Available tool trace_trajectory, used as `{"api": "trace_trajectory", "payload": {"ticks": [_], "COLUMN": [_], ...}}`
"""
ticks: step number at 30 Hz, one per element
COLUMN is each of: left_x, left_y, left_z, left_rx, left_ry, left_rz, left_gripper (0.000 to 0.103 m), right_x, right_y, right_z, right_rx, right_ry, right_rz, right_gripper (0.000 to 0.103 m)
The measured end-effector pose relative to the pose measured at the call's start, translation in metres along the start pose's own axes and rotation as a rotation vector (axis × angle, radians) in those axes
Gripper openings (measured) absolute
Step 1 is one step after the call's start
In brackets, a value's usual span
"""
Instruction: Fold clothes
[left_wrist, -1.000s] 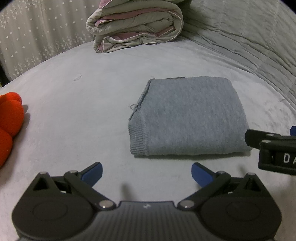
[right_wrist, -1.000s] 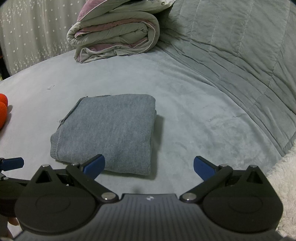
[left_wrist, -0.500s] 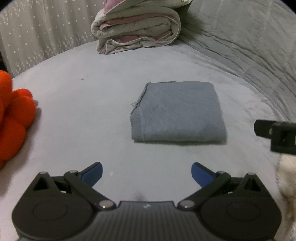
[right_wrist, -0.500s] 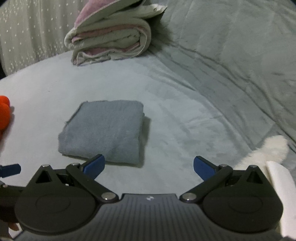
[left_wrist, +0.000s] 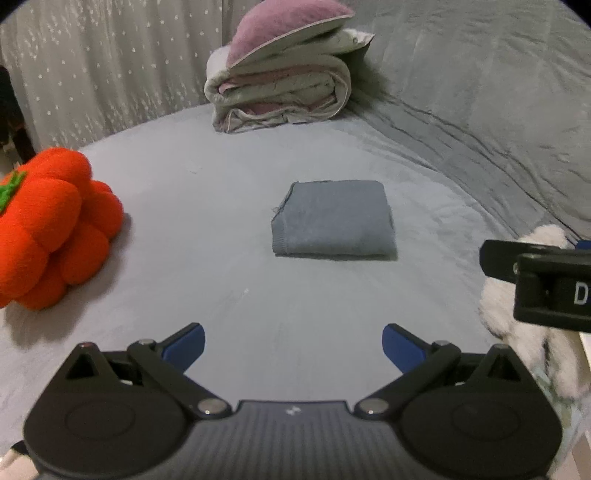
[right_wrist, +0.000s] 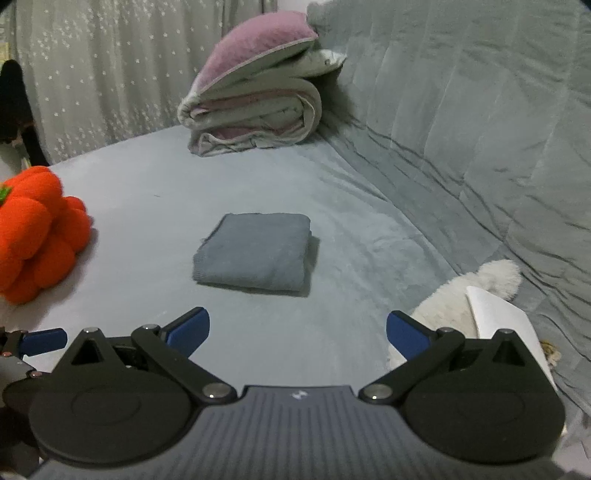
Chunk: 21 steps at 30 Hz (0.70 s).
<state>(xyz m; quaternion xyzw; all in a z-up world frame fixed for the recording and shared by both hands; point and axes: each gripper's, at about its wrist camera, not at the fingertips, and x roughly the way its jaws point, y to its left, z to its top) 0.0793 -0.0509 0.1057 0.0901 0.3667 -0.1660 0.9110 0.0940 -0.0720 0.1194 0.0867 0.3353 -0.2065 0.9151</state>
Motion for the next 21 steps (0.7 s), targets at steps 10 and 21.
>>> {"api": "trace_trajectory", "payload": {"ticks": [10,21], "left_x": [-0.063,-0.088], "left_y": [0.008,0.020], "left_z": [-0.050,-0.086], "left_rx": [-0.033,-0.091], "left_ry": [-0.014,-0.006], "left_rz": [0.029,0.043], "left_gripper": [0.102,0.102], "right_x": [-0.062,-0.094], "right_y": [0.008,0.023], "right_z": [-0.044,-0.071], "right_rx": [0.011,-0.014], "right_ry": [0.000,-0.012], "right_rz": [0.031,0.068], "right_gripper": [0.103,0.103]}}
